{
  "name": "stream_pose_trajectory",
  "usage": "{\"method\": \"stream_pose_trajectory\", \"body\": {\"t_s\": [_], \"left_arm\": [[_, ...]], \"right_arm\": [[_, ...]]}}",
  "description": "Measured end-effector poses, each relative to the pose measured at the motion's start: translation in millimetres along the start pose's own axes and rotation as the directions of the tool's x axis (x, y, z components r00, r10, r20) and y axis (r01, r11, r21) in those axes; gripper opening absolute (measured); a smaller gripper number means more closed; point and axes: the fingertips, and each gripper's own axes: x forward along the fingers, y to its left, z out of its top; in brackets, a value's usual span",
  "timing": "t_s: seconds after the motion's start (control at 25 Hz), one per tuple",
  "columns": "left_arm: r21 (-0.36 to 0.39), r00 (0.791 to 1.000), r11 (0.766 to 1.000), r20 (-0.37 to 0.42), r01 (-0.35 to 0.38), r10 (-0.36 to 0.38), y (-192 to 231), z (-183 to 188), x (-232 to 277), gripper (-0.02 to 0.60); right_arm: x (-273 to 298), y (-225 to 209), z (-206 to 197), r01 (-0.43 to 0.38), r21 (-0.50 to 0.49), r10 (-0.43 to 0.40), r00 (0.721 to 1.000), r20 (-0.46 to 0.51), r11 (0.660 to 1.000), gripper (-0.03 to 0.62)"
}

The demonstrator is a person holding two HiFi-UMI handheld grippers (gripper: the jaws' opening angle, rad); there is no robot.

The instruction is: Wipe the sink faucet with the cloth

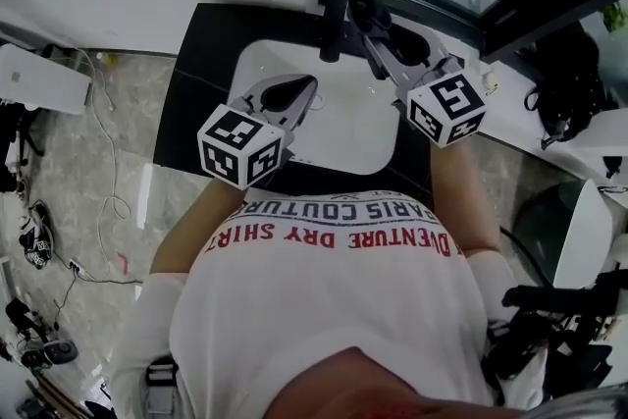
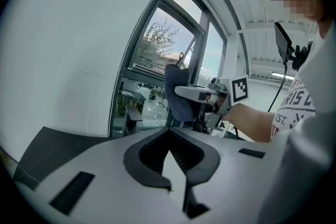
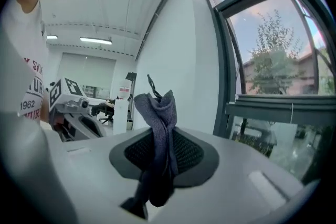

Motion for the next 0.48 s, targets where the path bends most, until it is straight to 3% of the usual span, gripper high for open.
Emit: {"method": "stream_pose_trajectory", "body": {"t_s": [0.2, 0.48], "left_arm": [[-0.015, 1.000, 1.000, -0.017, -0.002, 0.002, 26.2, -3.0, 1.0, 0.002], [-0.044, 0.999, 0.999, -0.046, -0.008, 0.006, 55.5, -16.7, 4.3, 0.002]], "right_arm": [[50.6, -35.5, 8.5, 0.015, -0.150, -0.024, 0.998, -0.058, 0.989, 0.077], [115.5, -61.8, -37.9, 0.001, -0.163, -0.031, 0.982, -0.186, 0.987, 0.077]]}}
